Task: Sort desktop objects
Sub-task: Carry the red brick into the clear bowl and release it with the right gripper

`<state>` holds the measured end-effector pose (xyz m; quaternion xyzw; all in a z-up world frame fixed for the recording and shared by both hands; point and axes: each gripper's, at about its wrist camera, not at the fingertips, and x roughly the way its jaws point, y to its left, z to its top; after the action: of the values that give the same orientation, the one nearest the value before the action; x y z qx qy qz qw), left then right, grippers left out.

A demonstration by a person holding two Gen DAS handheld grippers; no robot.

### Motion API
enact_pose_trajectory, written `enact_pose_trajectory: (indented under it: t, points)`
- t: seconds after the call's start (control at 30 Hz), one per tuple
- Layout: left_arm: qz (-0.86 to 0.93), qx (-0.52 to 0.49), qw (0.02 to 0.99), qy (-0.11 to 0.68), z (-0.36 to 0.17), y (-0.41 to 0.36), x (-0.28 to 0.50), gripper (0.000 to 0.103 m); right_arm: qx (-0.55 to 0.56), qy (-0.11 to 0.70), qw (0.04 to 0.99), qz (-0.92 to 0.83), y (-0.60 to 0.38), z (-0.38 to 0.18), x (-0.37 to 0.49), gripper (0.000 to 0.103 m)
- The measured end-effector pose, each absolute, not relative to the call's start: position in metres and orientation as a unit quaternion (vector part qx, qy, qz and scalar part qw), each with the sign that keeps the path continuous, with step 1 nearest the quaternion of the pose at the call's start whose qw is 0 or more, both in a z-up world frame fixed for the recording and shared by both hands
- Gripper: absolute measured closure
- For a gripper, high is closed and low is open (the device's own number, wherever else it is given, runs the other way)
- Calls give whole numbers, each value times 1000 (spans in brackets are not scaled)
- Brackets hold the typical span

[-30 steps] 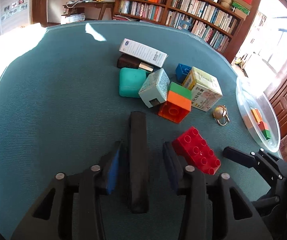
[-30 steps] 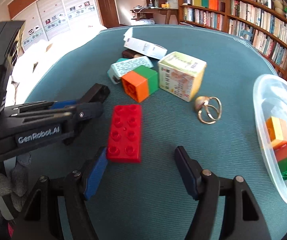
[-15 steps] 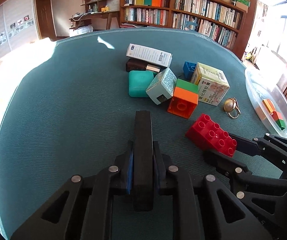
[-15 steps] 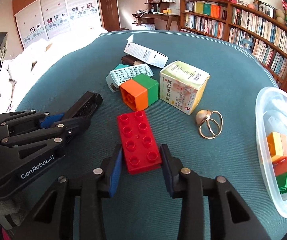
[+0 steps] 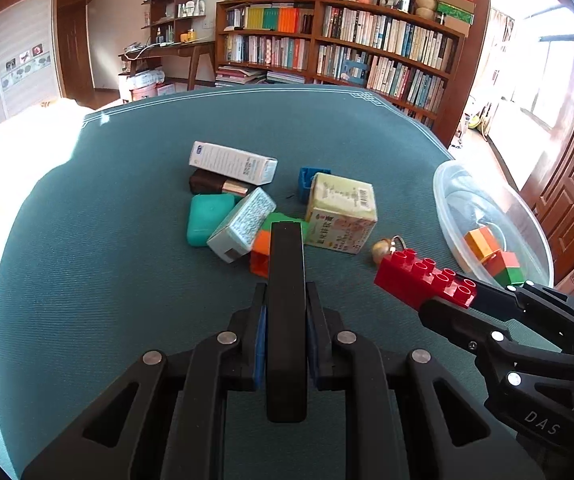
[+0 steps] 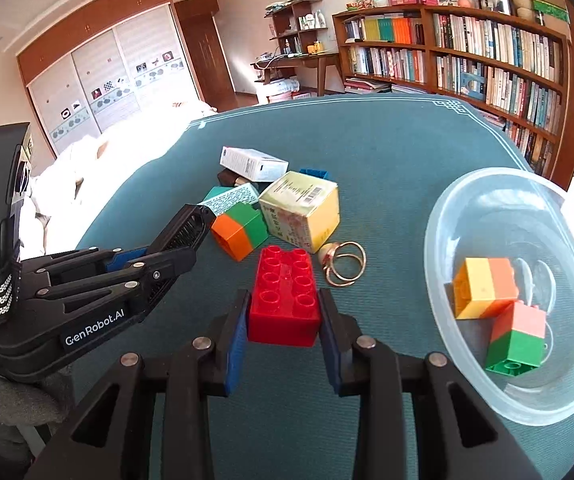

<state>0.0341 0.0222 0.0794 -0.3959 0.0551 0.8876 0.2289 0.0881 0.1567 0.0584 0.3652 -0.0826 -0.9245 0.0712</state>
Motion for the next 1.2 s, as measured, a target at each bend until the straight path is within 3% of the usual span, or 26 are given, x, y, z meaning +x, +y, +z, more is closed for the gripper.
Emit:
enact_pose_trajectory:
  t: [0.4, 0.67, 0.97, 1.0, 1.03, 1.1, 1.17, 1.2]
  points:
    - [869, -381, 307, 75, 96, 118, 47, 85, 287, -144, -22, -947, 261, 99, 119, 67]
    - [848, -376, 364, 85, 101, 179, 47, 85, 277, -159, -135, -938, 323, 95, 129, 67]
    - [825, -390, 406, 54, 97, 222, 26, 85, 304, -160, -164, -925, 347, 78, 125, 66]
    - [820, -396, 410, 45, 96, 224, 22, 80, 308, -157, -163, -924, 347, 76, 124, 66]
    - [816, -403, 413, 37, 95, 228, 18, 71, 312, -155, -164, -923, 347, 75, 123, 63]
    - [816, -404, 413, 29, 93, 230, 15, 65, 320, -154, -161, -921, 346, 71, 122, 51]
    - [818, -400, 413, 30, 92, 229, 15, 64, 326, -151, -157, -920, 344, 67, 124, 32]
    - [818, -400, 413, 33, 91, 230, 15, 64, 327, -147, -157, -920, 343, 66, 125, 30]
